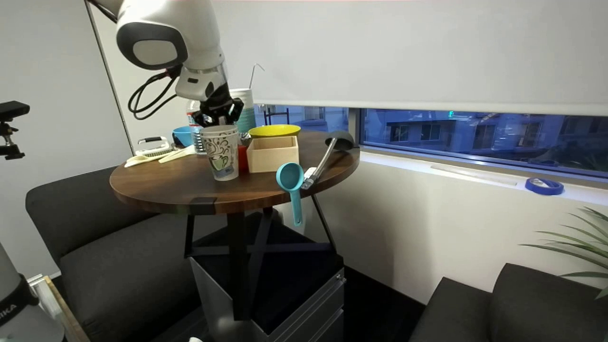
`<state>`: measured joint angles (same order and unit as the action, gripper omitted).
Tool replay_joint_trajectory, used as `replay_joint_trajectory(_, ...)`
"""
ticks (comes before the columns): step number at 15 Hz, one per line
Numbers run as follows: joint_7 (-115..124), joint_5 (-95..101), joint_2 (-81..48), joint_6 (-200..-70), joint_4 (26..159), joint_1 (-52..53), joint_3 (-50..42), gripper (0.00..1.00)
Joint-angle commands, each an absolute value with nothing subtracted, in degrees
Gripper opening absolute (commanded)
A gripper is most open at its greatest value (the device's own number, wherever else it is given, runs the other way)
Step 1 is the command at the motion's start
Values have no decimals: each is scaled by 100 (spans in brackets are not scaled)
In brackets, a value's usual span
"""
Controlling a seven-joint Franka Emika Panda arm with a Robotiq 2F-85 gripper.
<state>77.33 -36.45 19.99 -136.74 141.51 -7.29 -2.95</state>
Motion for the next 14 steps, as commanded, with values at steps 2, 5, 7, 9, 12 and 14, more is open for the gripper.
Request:
replay_joint_trajectory(2, 6732, -3525, 2947, -14127, 15005, -600, -176, 6)
replay_joint_trajectory(5, 6005, -3605, 3347, -14453, 15378, -510, -131, 6)
replay_joint_trajectory(7, 5501, -3677, 3595, -14704, 15627, -406, -113, 6)
replay_joint_trajectory(9, 4945, -3789, 3804, -14970, 15860, -244, -150, 6)
replay_joint_trajectory(12, 4270, -3836, 3705, -15427, 15751, -40, -148, 6)
replay_joint_trajectory(14, 4036, -3829, 3735, -15768, 15815, 57, -71, 6)
